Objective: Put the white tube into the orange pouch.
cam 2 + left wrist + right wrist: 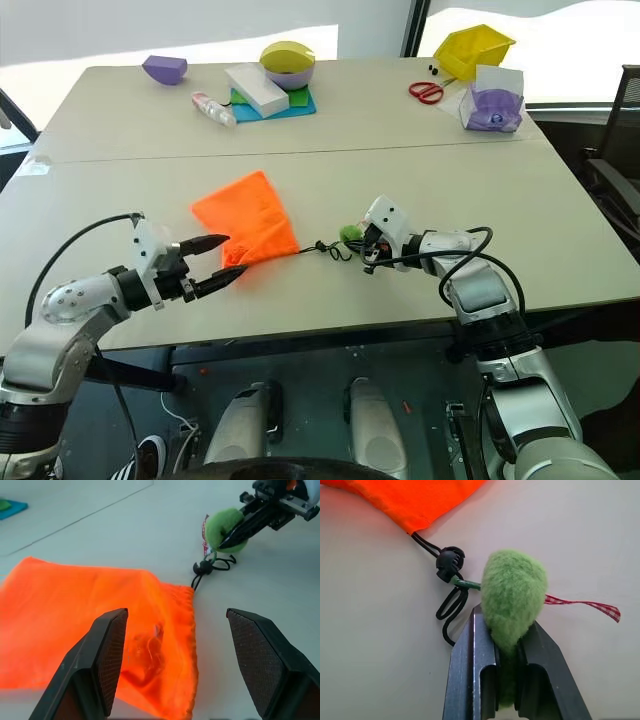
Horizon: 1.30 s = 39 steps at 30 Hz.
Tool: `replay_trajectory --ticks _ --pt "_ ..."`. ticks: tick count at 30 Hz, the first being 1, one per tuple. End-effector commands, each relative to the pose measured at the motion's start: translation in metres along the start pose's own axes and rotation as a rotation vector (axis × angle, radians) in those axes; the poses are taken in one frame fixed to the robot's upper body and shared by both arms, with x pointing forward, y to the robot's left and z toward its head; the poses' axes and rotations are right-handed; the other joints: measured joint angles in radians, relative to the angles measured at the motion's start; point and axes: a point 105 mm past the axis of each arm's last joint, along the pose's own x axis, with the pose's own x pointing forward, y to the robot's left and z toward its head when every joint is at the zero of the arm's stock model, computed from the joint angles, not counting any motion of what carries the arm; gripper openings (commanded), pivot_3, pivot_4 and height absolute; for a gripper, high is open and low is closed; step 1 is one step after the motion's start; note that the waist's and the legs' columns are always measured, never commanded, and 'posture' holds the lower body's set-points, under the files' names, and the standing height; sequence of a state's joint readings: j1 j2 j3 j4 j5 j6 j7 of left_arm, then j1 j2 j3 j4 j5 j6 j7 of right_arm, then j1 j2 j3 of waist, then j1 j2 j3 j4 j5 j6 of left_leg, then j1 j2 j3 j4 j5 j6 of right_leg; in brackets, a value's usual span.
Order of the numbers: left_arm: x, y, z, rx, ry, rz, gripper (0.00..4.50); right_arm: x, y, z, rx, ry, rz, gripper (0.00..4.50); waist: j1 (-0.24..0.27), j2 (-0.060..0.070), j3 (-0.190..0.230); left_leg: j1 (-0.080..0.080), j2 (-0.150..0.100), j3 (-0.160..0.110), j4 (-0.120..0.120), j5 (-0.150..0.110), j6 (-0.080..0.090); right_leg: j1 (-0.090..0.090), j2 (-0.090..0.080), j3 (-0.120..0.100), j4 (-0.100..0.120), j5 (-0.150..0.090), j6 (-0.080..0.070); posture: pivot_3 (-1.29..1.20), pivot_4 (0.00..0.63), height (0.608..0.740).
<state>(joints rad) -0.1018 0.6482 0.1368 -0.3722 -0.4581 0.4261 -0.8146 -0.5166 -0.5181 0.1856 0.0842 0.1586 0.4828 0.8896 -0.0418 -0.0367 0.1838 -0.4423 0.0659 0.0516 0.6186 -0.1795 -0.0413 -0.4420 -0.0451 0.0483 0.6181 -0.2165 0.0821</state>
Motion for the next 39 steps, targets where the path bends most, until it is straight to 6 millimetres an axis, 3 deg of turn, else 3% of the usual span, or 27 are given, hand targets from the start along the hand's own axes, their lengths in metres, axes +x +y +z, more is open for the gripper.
replay_trajectory --ticks 1,5,13,25,27,30,39 --pt "0.003 0.001 0.019 -0.001 -0.072 -0.019 3.38 0.000 -0.001 0.008 -0.029 -0.030 -0.011 0.00 0.000 0.000 0.000 0.000 0.000 0.000 0.000 0.000 0.000 0.000 0.000 0.000 0.000 0.000 0.000 0.00 0.150 0.740" --pt "0.009 0.005 0.021 0.019 -0.070 -0.039 3.38 0.002 -0.003 0.008 -0.024 -0.031 -0.025 0.00 -0.002 0.000 0.000 0.000 0.000 0.000 0.002 0.000 0.000 0.001 0.000 0.000 0.000 0.000 0.000 0.00 0.150 0.740" --pt "0.039 0.007 0.026 0.015 -0.089 -0.151 3.38 0.008 -0.004 0.009 -0.026 -0.041 -0.047 0.00 0.000 0.000 0.000 0.000 0.000 0.000 0.004 0.000 0.000 0.001 0.001 0.000 0.002 0.000 0.000 0.00 0.150 0.740" --pt "0.107 -0.005 0.004 0.059 0.007 -0.388 3.38 0.021 -0.005 0.013 -0.046 -0.056 -0.080 0.00 0.000 0.000 0.000 -0.001 0.000 -0.001 0.010 0.000 0.000 0.002 0.001 0.000 0.005 0.000 0.000 0.00 0.150 0.740" --pt "0.121 -0.006 -0.009 0.108 0.097 -0.389 3.38 0.022 -0.005 0.013 -0.042 -0.059 -0.085 0.00 -0.002 0.000 0.000 -0.001 0.000 -0.001 0.011 0.000 0.000 0.002 0.001 0.000 0.007 0.000 0.000 0.00 0.150 0.740" --pt "0.135 -0.014 -0.011 0.098 0.166 -0.443 3.38 0.024 -0.005 0.015 -0.025 -0.072 -0.091 0.00 0.000 0.000 0.000 -0.001 0.000 -0.001 0.012 0.000 0.000 0.001 0.001 0.001 0.010 -0.001 0.002 0.00 0.150 0.740" --pt "0.137 -0.010 -0.025 0.095 0.208 -0.433 3.38 0.024 -0.001 0.016 -0.034 -0.068 -0.103 0.00 -0.002 0.000 0.000 0.000 0.000 -0.002 0.011 0.000 0.000 0.000 0.002 0.001 0.012 -0.002 0.003 0.00 0.150 0.740"
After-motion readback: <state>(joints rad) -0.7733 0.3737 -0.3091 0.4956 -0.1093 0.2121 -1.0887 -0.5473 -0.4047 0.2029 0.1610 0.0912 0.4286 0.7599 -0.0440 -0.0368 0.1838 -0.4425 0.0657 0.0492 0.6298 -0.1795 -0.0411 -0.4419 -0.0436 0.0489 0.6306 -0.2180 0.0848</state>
